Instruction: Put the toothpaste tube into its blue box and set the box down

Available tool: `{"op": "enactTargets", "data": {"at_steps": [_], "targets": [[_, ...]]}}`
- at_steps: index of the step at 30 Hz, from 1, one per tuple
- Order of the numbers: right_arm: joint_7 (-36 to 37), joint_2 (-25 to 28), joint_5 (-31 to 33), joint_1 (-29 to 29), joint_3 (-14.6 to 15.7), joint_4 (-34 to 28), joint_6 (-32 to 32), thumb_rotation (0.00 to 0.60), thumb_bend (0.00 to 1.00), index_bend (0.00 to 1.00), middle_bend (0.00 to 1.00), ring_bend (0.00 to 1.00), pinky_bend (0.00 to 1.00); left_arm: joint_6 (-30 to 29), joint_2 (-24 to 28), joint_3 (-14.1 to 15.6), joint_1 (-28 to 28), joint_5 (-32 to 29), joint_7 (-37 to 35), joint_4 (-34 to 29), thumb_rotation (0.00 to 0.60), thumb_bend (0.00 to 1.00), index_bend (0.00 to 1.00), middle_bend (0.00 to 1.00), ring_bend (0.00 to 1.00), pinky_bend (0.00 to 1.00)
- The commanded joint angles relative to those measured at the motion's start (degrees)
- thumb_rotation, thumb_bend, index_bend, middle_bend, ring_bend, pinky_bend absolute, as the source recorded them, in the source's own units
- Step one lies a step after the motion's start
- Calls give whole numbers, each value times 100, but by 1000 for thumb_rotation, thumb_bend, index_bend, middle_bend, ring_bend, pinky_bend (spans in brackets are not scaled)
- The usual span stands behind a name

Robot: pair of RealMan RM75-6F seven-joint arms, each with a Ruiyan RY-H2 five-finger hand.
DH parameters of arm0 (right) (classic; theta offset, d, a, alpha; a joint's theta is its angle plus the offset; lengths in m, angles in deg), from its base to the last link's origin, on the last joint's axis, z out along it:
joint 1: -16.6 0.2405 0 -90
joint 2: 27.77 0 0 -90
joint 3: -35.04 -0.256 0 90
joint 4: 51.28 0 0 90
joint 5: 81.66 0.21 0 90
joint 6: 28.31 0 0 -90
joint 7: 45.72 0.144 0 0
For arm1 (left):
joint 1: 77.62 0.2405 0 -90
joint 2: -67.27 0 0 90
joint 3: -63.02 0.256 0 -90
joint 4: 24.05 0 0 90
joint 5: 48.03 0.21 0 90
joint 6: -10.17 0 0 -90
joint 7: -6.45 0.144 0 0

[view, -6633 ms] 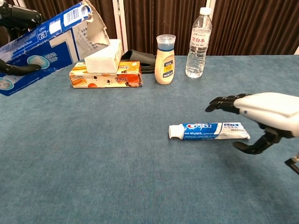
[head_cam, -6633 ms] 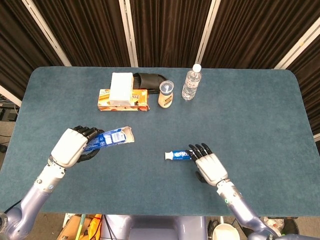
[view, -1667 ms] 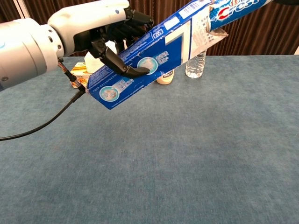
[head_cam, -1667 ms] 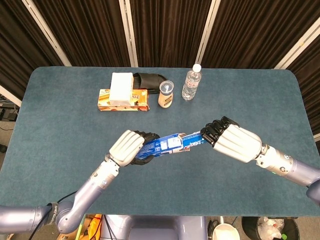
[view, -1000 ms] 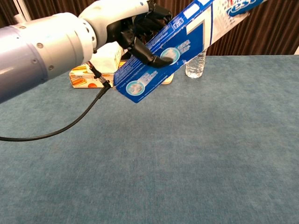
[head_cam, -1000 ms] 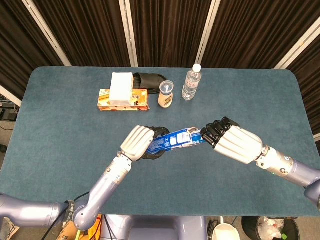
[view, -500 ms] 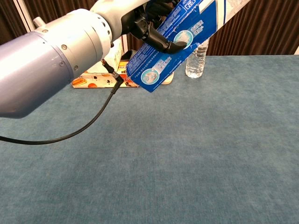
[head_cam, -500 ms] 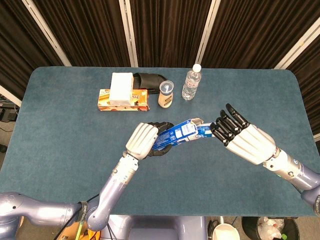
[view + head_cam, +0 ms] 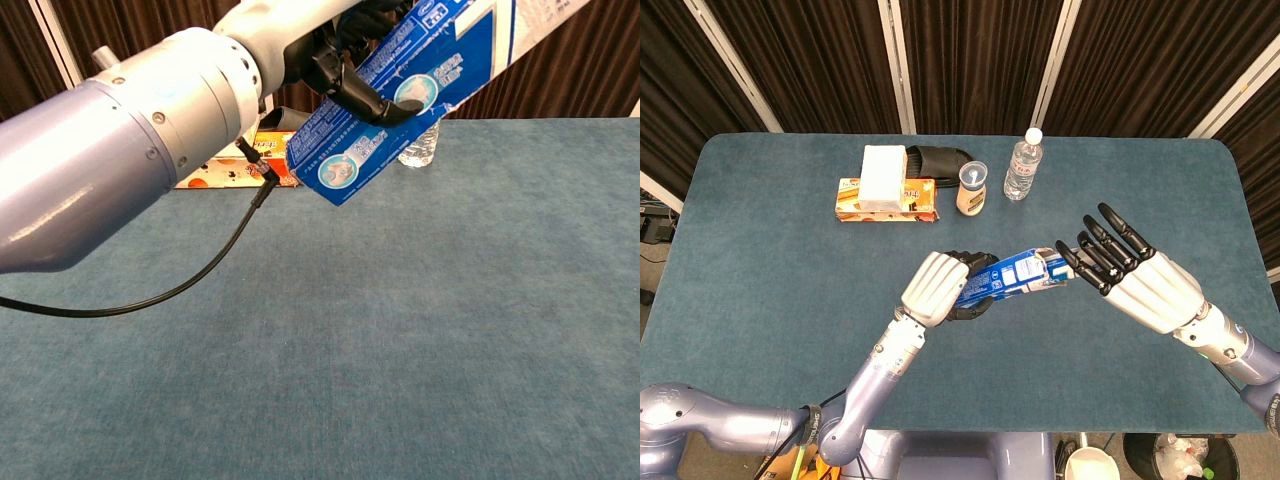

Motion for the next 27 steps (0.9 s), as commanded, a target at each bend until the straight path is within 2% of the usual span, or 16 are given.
{"op": "enactTargets", "data": {"at_steps": [1, 10, 18, 27], "targets": [[11, 8, -10, 15, -14, -26, -17, 600, 512, 251, 444, 276, 219, 54, 0, 20, -47, -3, 104, 10, 600, 424, 372, 528, 518, 573], [1, 65, -6, 56, -43, -91, 31, 600, 510, 251, 444, 277, 217, 21, -47, 37, -102, 242, 59, 20, 600, 424, 372, 529, 518, 573], [-42, 140, 11, 74, -81, -211, 62, 600, 511, 251, 443, 277, 217, -465, -341, 53, -45, 1120, -769, 423, 600, 424, 367, 523, 518, 573], [-62, 157, 31, 33, -68, -262, 62, 600, 511, 245, 442, 276, 217, -733, -505, 45, 47, 1405, -1237, 785, 600, 424, 364, 521, 518, 573]]}}
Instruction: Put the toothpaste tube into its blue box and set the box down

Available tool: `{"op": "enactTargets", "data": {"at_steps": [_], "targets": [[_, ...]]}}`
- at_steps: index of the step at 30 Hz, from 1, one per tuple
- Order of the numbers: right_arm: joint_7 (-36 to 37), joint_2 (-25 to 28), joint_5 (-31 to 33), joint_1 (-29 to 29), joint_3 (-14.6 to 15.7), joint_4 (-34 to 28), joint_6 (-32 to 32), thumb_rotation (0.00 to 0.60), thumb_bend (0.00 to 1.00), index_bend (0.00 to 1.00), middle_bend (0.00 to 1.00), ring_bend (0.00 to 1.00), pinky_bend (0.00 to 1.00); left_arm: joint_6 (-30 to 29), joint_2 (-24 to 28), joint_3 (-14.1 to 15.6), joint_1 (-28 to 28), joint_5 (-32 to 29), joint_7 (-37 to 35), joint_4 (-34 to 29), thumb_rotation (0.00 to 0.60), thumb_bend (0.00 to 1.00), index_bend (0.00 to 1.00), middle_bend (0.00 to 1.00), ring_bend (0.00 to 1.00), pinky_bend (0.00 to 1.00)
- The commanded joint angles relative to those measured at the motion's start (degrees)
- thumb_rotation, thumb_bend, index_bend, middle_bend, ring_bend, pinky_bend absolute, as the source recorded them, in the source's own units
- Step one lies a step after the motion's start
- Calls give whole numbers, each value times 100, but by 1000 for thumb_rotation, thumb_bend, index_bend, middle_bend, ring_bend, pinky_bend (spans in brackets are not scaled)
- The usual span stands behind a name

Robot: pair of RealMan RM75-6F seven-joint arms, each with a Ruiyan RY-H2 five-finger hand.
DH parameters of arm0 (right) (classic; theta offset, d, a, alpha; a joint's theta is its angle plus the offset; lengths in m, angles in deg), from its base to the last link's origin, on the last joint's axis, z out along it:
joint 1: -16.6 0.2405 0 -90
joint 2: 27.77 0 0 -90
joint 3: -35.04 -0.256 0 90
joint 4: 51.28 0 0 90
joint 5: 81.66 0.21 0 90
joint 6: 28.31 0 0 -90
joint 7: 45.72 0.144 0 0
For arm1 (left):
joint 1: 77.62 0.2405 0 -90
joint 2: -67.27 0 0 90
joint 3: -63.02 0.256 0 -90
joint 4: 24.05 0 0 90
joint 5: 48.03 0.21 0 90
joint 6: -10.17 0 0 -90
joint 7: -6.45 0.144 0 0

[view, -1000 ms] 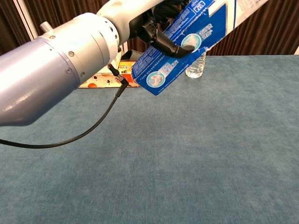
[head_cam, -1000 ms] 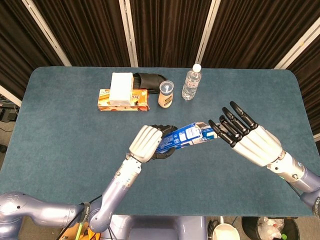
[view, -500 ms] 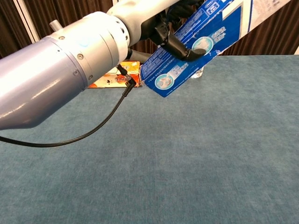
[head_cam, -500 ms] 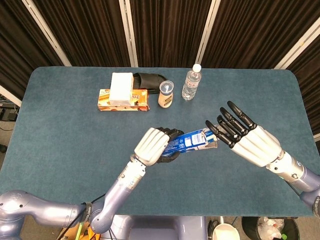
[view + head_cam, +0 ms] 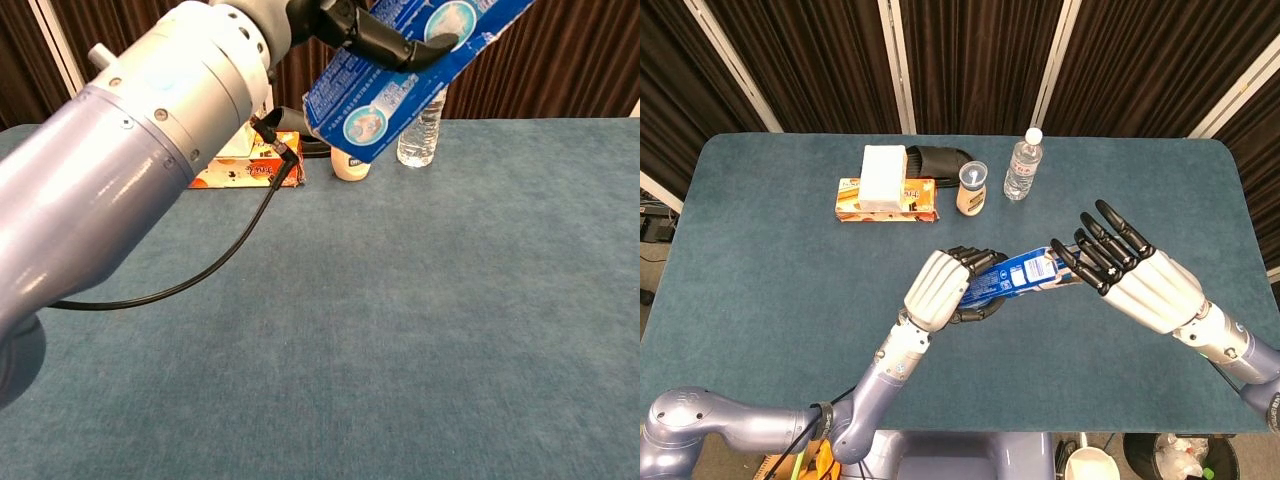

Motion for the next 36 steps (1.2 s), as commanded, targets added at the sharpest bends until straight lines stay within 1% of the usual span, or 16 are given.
{"op": "enactTargets", "data": {"at_steps": [1, 4, 7, 12, 14, 19, 32, 36], "targets": [[3, -4, 24, -13, -4, -9, -5, 600, 511, 239, 442, 275, 217, -61, -42, -4, 39, 52, -113, 88, 600, 424, 364, 521, 518, 573], [14, -17, 83, -41, -15, -25, -13, 600, 510, 191, 437, 266, 210, -108, -67, -32, 70, 63, -227, 143, 600, 424, 364, 521, 518, 573], [8, -31, 142, -72, -26, -19, -15, 600, 509, 103, 422, 257, 192, -142, -80, -63, 97, 87, -340, 200, 600, 424, 364, 521, 518, 573], [29, -49, 233, -92, -78, -38, -49, 600, 507, 19, 404, 244, 175, -111, -60, -41, 116, 128, -405, 239, 600, 424, 364, 521, 518, 573], [45, -53, 271, -95, -111, -76, -74, 600, 504, 1, 394, 237, 170, -87, -55, -21, 117, 146, -397, 253, 600, 424, 364, 521, 518, 573], [32, -24, 290, -98, -157, -124, -102, 600, 481, 0, 358, 208, 147, -69, -82, 10, 117, 200, -381, 256, 600, 424, 364, 521, 518, 573], [106, 25, 464, -176, -307, -266, -271, 600, 447, 0, 317, 166, 119, -98, -134, -33, 129, 282, -345, 248, 600, 424, 361, 518, 517, 570], [132, 16, 612, -209, -376, -312, -280, 600, 447, 0, 314, 161, 119, -121, -169, -40, 135, 314, -359, 252, 600, 424, 361, 518, 512, 569]]}}
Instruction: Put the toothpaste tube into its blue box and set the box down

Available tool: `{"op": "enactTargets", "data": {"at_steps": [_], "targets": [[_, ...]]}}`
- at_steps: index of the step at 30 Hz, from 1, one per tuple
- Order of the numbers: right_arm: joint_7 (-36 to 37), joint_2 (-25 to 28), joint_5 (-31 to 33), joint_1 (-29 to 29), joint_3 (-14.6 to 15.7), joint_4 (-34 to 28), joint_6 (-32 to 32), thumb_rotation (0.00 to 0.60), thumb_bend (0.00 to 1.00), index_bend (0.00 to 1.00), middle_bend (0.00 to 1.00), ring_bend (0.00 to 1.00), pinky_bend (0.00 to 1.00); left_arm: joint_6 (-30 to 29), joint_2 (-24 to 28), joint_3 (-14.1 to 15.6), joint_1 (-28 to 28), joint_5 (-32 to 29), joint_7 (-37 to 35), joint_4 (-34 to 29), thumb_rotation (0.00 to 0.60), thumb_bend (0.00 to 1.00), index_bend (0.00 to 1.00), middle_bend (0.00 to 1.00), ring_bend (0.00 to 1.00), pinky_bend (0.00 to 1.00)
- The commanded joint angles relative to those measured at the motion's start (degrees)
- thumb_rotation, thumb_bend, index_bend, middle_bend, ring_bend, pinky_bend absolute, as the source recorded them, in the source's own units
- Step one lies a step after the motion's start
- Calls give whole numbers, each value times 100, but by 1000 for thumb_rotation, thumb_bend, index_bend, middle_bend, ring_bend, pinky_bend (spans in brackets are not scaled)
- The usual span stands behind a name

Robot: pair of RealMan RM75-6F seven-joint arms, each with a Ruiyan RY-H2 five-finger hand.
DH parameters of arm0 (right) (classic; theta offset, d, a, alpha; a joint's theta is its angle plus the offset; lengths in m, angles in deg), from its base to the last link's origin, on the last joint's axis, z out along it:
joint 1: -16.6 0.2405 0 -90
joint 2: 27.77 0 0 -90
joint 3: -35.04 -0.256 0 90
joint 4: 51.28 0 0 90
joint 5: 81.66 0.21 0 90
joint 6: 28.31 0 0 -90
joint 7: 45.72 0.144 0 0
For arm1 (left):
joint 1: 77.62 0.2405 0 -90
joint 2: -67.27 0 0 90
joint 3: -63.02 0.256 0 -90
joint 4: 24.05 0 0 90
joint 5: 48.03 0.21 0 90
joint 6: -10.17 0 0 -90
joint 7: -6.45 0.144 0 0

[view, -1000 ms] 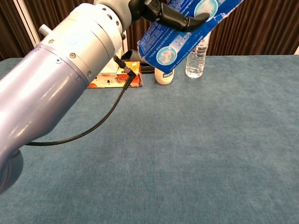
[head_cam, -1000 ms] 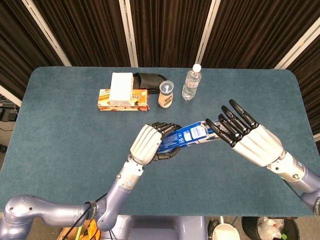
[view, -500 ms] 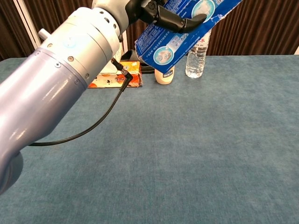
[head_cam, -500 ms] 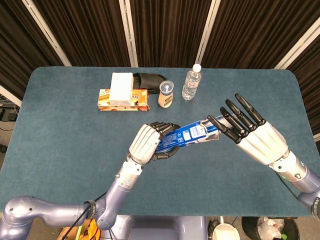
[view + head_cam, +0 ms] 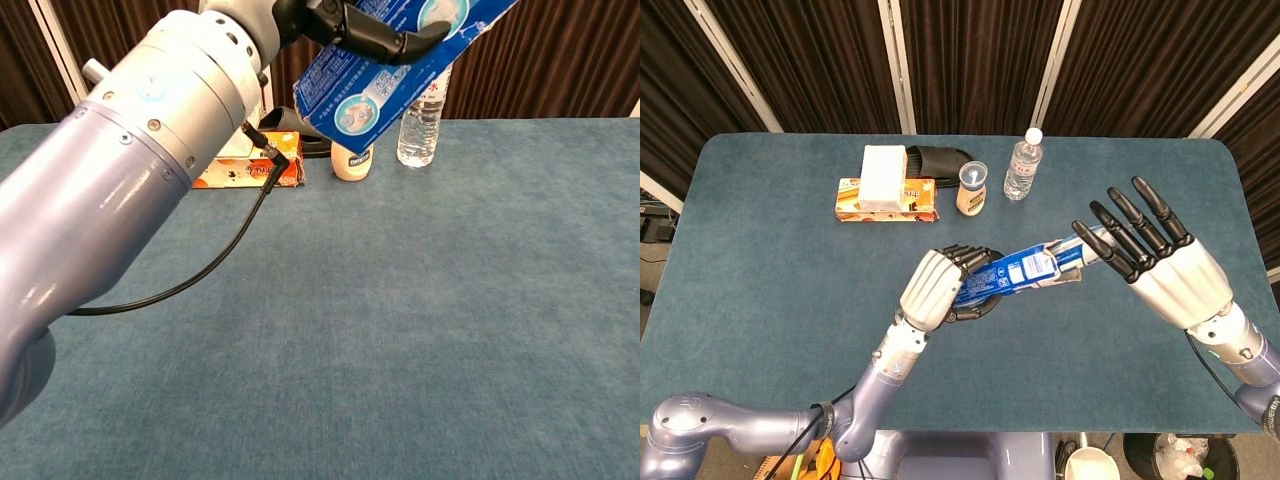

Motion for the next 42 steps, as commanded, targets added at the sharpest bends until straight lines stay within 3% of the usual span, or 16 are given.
{"op": "enactTargets", "data": {"at_steps": [1, 14, 27, 42], "targets": [[26, -8, 117, -25, -51, -28, 7, 600, 446, 0, 314, 160, 119, -10, -9, -7, 6, 15, -10, 8, 600, 424, 361, 518, 512, 569], [264, 23, 503, -138, -278, -76, -167, 600, 446, 0, 314, 159, 118, -45, 4, -79, 22, 93, -106, 7, 600, 424, 356, 516, 514, 569], [266, -32, 610, -224, -257, -43, -113, 600, 445, 0, 314, 159, 118, -362, -65, -100, 152, 296, -608, 1, 600, 427, 342, 508, 509, 568], [316, -262, 1100, -419, -186, 149, 168, 600, 445, 0, 314, 158, 118, -1276, 259, 418, 782, 1071, -2005, 212, 600, 426, 331, 494, 492, 563]]}}
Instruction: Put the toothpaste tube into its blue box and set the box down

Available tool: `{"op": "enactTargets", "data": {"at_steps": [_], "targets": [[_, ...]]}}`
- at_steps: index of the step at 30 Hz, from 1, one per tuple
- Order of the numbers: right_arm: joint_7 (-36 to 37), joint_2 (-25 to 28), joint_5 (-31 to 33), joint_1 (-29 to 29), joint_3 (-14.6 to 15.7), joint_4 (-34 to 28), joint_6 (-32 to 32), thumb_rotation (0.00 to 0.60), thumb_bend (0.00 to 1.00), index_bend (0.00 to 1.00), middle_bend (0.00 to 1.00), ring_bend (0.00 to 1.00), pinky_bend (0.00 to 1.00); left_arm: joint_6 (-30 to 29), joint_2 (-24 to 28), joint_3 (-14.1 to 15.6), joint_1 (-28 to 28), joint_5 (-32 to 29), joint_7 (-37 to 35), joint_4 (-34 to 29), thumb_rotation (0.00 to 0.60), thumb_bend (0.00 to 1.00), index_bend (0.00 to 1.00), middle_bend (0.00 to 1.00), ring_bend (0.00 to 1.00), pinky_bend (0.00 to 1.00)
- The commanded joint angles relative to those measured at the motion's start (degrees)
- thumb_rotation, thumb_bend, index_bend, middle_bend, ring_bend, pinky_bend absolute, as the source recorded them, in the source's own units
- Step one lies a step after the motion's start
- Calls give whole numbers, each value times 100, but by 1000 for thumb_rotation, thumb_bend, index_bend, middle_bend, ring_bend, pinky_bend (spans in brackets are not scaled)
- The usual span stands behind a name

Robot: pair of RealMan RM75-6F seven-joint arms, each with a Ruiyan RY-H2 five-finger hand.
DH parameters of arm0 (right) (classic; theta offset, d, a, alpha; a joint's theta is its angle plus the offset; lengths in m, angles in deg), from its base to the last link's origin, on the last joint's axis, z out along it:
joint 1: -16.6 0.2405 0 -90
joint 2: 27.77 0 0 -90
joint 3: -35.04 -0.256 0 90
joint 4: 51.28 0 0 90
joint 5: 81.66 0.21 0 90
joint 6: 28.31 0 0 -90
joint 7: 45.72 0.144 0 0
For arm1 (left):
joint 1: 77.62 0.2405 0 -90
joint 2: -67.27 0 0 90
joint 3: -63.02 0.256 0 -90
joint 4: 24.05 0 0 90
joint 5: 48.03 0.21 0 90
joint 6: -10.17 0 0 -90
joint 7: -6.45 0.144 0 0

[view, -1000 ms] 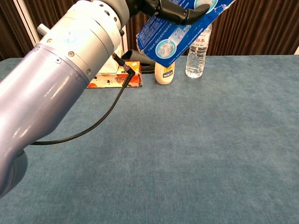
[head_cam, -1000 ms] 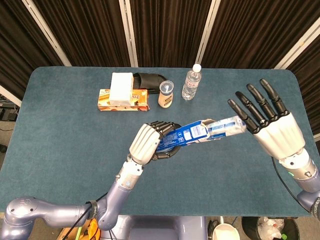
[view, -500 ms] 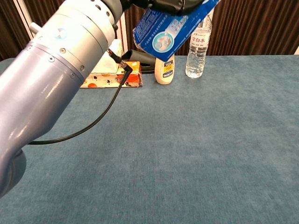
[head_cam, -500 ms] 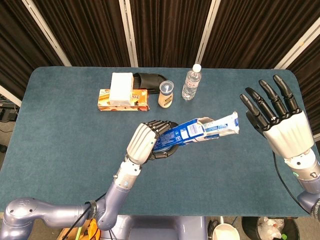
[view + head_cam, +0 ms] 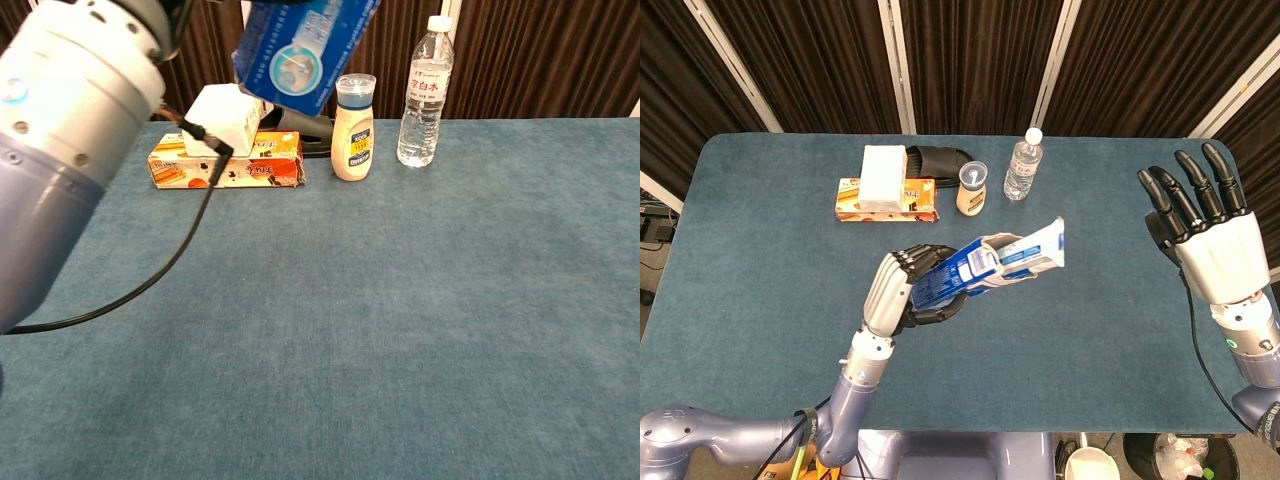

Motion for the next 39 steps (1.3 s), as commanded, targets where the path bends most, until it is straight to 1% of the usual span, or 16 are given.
{"op": "enactTargets", "data": {"at_steps": [1, 3, 8, 12, 14, 17, 20, 22, 24, 26, 32, 39], "targets": [[28, -23, 21, -14, 1, 20, 1, 600, 445, 0, 314, 158, 118, -213, 83, 107, 122, 216, -335, 157, 600, 426, 330, 493, 492, 563], [35, -36, 15, 0, -6, 12, 8, 600, 446, 0, 314, 159, 118, -287, 91, 118, 147, 277, -477, 224, 600, 426, 326, 492, 491, 563], [3, -39, -45, 15, -9, -32, -1, 600, 445, 0, 314, 159, 118, -610, 8, 33, 156, 527, -913, 302, 600, 426, 317, 483, 483, 563], [13, -47, -50, -11, 6, -34, -10, 600, 445, 0, 314, 158, 118, -882, -49, 1, 201, 701, -1072, 191, 600, 426, 312, 475, 474, 563], [28, -54, -50, -29, 18, -30, -17, 600, 445, 0, 314, 159, 118, -1039, -86, 8, 264, 753, -1148, 76, 600, 425, 298, 451, 451, 548], [45, -61, -70, -52, 37, -32, -32, 600, 445, 0, 314, 159, 118, -1122, -88, 109, 348, 821, -1152, -14, 600, 421, 274, 414, 417, 514], [39, -50, -96, -56, 39, -48, -41, 600, 445, 0, 314, 158, 118, -1100, -59, 208, 390, 879, -1092, 19, 600, 415, 261, 404, 409, 503], [40, -37, -102, -61, 33, -72, -49, 600, 444, 0, 314, 158, 118, -1072, -49, 249, 415, 875, -1074, 39, 600, 434, 291, 441, 441, 531], [37, -17, -106, -63, 26, -102, -47, 600, 445, 0, 314, 158, 118, -1057, -57, 254, 444, 826, -1084, 33, 600, 501, 376, 531, 527, 624], [31, 3, -108, -62, 20, -131, -34, 600, 444, 0, 314, 158, 118, -1073, -85, 216, 475, 759, -1094, 17, 600, 526, 402, 558, 562, 661], [2, 41, -144, -65, 35, -190, 6, 600, 444, 0, 314, 158, 118, -1046, -47, 228, 534, 732, -1141, 62, 600, 526, 419, 568, 584, 670], [-29, 55, -179, -77, 47, -261, 25, 600, 444, 0, 314, 159, 118, -793, 226, 337, 635, 611, -1007, 172, 600, 525, 423, 569, 587, 669]]}}
